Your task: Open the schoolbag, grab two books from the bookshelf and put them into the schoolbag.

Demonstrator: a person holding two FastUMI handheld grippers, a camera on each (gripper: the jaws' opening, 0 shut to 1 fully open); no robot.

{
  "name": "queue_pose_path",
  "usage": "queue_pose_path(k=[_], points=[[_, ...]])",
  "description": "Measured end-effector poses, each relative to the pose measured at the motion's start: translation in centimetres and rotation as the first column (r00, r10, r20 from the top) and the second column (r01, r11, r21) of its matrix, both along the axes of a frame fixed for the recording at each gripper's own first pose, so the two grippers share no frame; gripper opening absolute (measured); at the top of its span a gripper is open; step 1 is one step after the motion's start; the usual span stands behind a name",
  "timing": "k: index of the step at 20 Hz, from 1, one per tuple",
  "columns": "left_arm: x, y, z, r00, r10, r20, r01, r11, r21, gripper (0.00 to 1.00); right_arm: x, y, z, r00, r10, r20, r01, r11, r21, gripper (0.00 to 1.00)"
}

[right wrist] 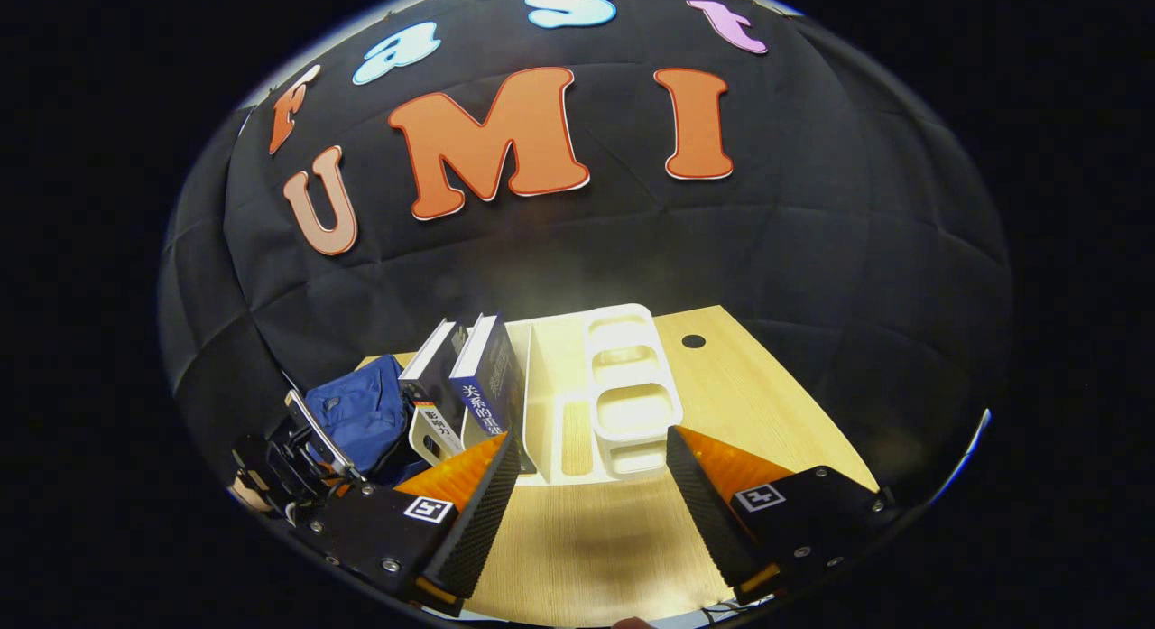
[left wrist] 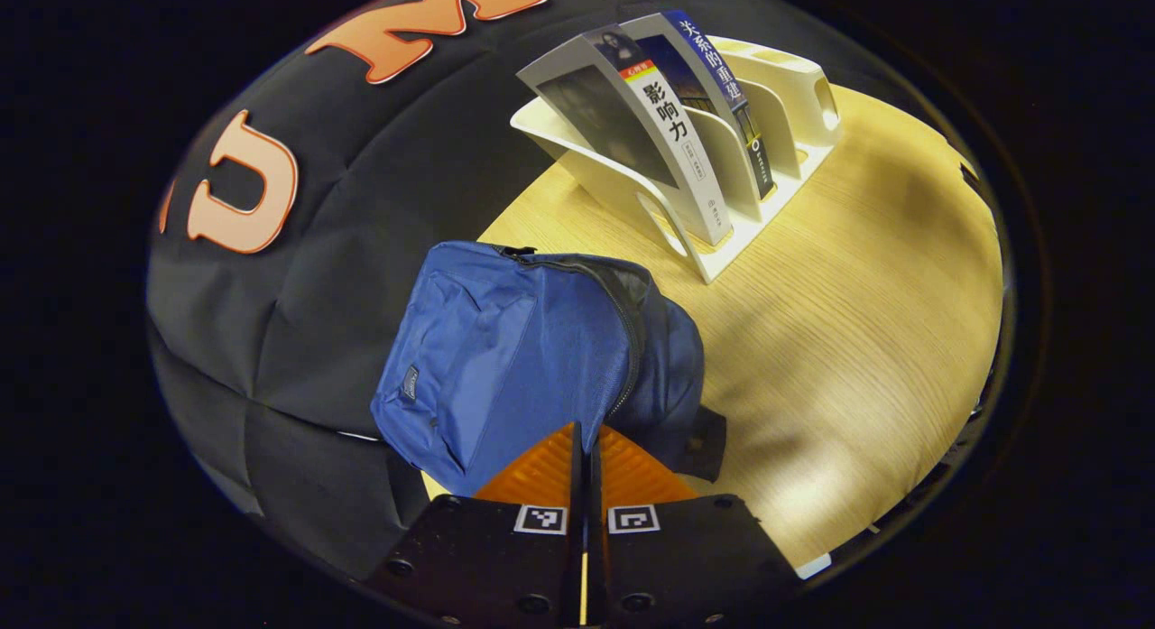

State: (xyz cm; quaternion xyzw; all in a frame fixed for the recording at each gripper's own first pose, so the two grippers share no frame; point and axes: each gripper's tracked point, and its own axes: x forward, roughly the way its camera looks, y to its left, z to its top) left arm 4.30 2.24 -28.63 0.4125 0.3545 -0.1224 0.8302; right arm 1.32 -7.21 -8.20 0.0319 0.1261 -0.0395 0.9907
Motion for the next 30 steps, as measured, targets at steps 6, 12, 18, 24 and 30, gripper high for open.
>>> queue_pose_path(k=[6, 12, 18, 24, 30], points=[[0.9, 1.0, 6.8, 1.000, 0.000, -0.006, 0.000, 0.999, -0.035, 0.02, 0.1, -0.2, 0.7, 0.999, 0.025, 0.025, -0.027, 0.993, 0.112, 0.97], [2.8, 2.5, 11.5, 0.999, 0.017, -0.041, -0.020, 0.997, -0.079, 0.01, 0.5, -1.0, 1.1, 0.999, 0.032, 0.039, -0.036, 0.995, 0.094, 0.97], [7.9, 4.8, 14.8, 0.996, -0.076, -0.036, 0.075, 0.997, -0.027, 0.01, 1.3, 0.7, 1.4, 0.999, 0.010, 0.036, -0.013, 0.996, 0.089, 0.97], [15.3, 8.5, 16.2, 0.989, -0.149, 0.019, 0.150, 0.986, -0.075, 0.01, 1.2, 4.7, 1.8, 0.996, -0.083, 0.027, 0.081, 0.994, 0.071, 0.97], [19.2, 10.6, 14.1, 0.980, -0.197, 0.017, 0.196, 0.961, -0.193, 0.01, 2.8, 10.6, 3.4, 0.996, -0.092, 0.002, 0.091, 0.996, 0.014, 0.97]])
